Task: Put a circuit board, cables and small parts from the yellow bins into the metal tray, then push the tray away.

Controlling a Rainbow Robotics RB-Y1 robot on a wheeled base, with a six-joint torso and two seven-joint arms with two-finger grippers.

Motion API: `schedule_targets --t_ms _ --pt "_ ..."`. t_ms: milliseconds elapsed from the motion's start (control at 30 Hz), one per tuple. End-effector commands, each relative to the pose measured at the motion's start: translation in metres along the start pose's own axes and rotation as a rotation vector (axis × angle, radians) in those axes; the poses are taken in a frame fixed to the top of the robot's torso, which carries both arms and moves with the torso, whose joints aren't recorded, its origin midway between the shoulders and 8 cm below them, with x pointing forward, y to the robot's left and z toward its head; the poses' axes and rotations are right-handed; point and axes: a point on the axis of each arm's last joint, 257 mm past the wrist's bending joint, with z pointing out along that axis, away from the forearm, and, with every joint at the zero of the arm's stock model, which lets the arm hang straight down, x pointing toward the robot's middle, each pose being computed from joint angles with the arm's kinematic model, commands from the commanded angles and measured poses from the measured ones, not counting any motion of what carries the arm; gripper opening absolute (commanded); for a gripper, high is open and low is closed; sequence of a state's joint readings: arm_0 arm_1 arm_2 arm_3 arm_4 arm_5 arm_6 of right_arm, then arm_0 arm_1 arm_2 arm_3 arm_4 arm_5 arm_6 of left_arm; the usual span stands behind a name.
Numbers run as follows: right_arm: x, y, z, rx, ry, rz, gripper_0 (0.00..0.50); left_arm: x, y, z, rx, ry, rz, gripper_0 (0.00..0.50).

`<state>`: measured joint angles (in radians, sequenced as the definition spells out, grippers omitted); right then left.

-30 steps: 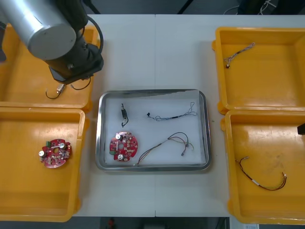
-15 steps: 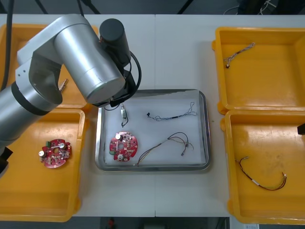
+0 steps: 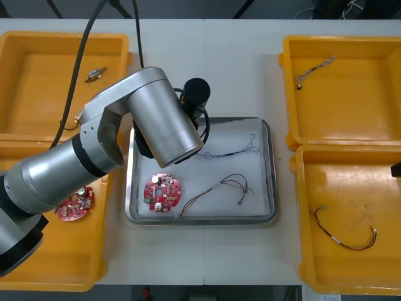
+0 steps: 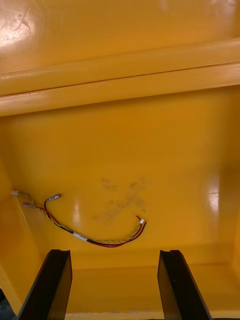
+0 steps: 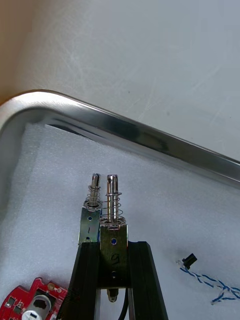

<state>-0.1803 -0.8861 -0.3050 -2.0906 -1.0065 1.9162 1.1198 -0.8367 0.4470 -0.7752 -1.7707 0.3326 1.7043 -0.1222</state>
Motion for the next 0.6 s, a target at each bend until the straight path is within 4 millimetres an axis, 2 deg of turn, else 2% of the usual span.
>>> schedule_targets --t_ms 33,233,433,500,600 --pt "-0.005 -0.009 -0.013 0.028 -0.03 0.006 0.5 0.021 -0.015 0.005 0.023 0.004 -0.015 0.0" --pt "-0.005 -0.009 -0.013 0.028 -0.03 0.006 0.5 0.036 -0.015 0.012 0.016 0.009 0.014 0.002" --pt "-0.005 -0.009 -0.013 0.028 -0.03 0.006 0.5 0.039 -0.015 0.015 0.02 -0.002 0.028 0.009" --pt "-0.005 -0.009 -0.013 0.028 -0.03 0.006 0.5 0.039 -0.015 0.016 0.019 -0.008 0.035 0.03" --pt "-0.005 -0.009 -0.013 0.028 -0.03 0.006 0.5 0.039 -0.014 0.016 0.019 -0.009 0.038 0.101"
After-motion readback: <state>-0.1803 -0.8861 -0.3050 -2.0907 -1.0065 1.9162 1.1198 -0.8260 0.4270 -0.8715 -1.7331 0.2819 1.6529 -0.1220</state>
